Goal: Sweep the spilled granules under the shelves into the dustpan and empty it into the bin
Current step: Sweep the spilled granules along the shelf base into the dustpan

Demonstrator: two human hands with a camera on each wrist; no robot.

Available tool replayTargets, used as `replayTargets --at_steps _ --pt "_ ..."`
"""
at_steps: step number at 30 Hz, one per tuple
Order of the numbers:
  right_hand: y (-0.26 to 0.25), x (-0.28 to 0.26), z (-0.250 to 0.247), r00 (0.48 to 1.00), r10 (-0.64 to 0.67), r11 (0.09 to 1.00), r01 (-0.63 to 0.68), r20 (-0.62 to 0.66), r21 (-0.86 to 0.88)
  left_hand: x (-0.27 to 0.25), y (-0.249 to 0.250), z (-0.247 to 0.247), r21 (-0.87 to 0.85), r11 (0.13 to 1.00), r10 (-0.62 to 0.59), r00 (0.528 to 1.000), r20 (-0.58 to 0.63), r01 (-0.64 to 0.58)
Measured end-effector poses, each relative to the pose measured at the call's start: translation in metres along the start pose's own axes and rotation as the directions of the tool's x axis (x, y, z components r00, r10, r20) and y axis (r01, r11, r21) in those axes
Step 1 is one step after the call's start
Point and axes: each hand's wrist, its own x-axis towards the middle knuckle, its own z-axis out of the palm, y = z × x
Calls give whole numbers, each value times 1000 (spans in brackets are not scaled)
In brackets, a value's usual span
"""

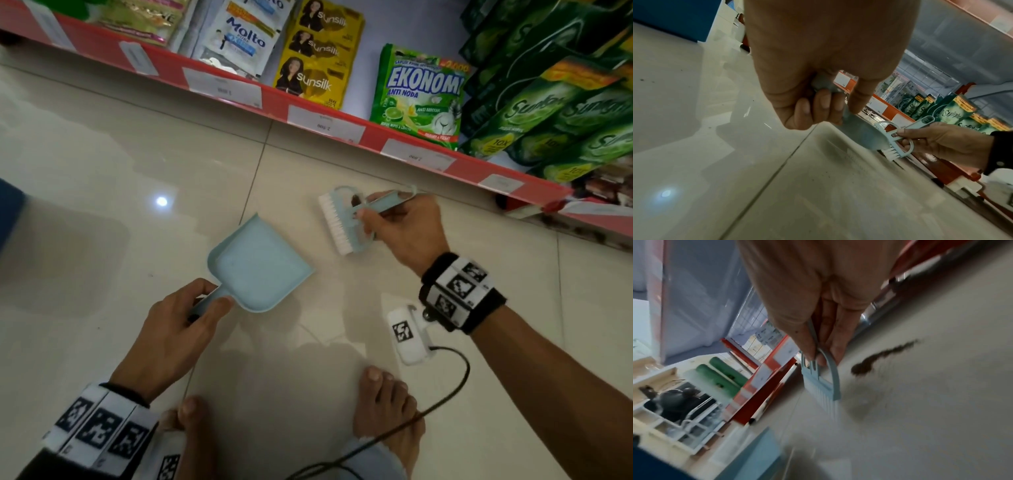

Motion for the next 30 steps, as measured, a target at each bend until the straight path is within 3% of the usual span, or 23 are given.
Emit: replayTargets --at_steps 1,5,10,13,17,21,26,30 --pt "1 -11 10 999 11 1000 -11 50 15 3 -9 -17 8 1000 -26 999 -25 26" --pt "12 -30 29 977 -9 988 42 213 -150 -4 -11 2 38 999 -2 1000 -9 2" --pt "13 8 -19 991 -118 892 132 58 -432 5 -11 11 -6 1000 12 1000 -25 -12" --pt "10 26 -51 992 -116 918 124 44 -377 15 -2 20 -5 1000 30 1000 -7 -30" --pt "13 17 -69 971 -124 969 163 205 -185 25 8 35 -25 998 55 998 40 -54" --pt "28 6 -58 925 -62 936 185 376 -301 31 13 43 -20 998 52 997 49 -51" --pt "30 24 -64 986 -99 879 150 135 -453 29 11 41 22 999 44 999 19 -44" --pt "15 28 -50 995 -86 960 96 46 -264 25 8 37 49 998 41 998 -41 -39"
